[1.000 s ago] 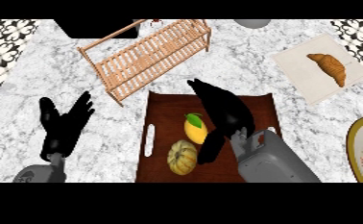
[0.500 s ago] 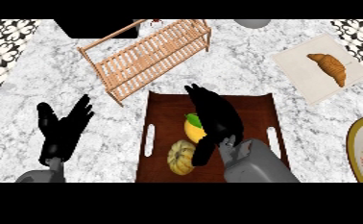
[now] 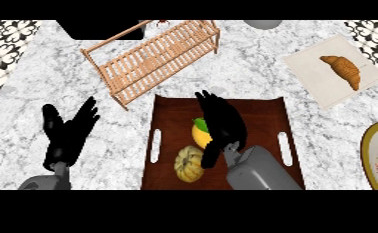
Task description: Pick the lemon from the tray and place it in the tiered shelf
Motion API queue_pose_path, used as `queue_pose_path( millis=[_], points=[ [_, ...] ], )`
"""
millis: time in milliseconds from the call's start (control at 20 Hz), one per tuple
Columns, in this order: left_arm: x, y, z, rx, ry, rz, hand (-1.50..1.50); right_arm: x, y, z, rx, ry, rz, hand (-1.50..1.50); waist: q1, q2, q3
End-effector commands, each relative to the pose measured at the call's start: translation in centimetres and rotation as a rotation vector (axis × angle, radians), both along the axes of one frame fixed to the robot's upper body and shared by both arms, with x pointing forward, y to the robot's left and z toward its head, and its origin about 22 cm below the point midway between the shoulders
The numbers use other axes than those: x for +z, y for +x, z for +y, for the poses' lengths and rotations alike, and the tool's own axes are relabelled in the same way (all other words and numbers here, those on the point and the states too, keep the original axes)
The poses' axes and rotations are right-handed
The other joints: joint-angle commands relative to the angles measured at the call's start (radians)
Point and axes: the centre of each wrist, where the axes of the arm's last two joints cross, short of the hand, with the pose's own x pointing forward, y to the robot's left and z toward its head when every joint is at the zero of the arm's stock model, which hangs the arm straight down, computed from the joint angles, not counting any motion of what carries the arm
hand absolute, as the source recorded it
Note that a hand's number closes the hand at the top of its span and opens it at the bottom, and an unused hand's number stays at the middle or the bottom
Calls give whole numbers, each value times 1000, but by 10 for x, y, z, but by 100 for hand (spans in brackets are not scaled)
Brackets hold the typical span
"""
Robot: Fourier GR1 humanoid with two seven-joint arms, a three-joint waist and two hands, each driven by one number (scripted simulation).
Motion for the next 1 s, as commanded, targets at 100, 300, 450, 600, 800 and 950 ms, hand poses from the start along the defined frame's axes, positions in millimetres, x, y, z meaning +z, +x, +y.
queue_pose_path(
  millis=[100,300,450,600,800,950],
  points=[
    [5,-3,11,-10,-5,0,0,-25,9,-7,-30,-45,-27,-150,1,0,0],
    [-8,0,4,6,-7,-2,0,-35,17,-13,-13,-14,-59,-150,1,1,0],
    [12,1,-1,-11,-20,2,0,-42,17,3,-16,7,-49,-150,7,1,0],
    [-12,6,24,12,-7,6,0,-31,14,13,2,24,-59,-150,2,1,0],
    [9,-7,5,-19,-11,-17,0,-60,36,0,1,11,-50,-150,12,2,0],
    [11,14,6,-10,-8,-16,0,-66,26,3,211,-96,78,150,13,8,-1]
  ],
)
